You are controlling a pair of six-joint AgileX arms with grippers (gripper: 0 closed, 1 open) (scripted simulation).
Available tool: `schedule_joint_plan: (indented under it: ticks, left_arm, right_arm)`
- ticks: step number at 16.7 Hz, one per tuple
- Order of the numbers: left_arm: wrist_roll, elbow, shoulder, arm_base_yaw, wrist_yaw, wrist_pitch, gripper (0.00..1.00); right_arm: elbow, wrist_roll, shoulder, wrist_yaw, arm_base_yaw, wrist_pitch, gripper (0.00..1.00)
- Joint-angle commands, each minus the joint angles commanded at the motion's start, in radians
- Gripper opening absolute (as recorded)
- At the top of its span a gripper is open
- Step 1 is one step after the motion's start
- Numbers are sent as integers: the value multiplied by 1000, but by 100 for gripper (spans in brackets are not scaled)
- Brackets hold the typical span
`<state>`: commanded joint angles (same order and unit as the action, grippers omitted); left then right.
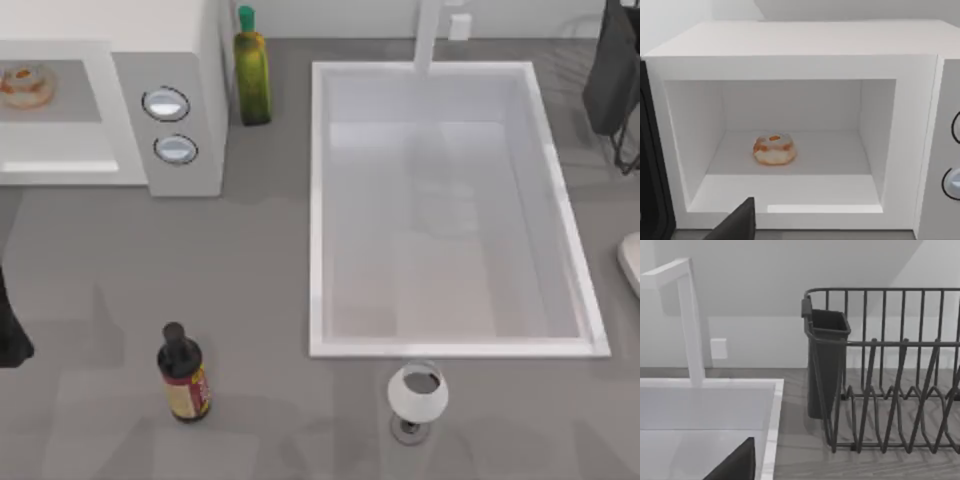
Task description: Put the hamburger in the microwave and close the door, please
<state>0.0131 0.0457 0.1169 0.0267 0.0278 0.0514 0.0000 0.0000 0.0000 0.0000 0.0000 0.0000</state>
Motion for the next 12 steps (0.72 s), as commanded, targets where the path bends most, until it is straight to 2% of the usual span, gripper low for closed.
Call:
schedule_joint_plan:
  ticks: [4,9,12]
  left_arm:
    - [-13,-44,-114,-26,-27,-50,100]
    - [-13,-46,-117,-27,-28,-51,100]
    - [-13,-46,-117,-27,-28,-51,77]
  right_arm:
    - [0,0,0,0,0,0,100]
    - [0,0,0,0,0,0,100]
    - [0,0,0,0,0,0,100]
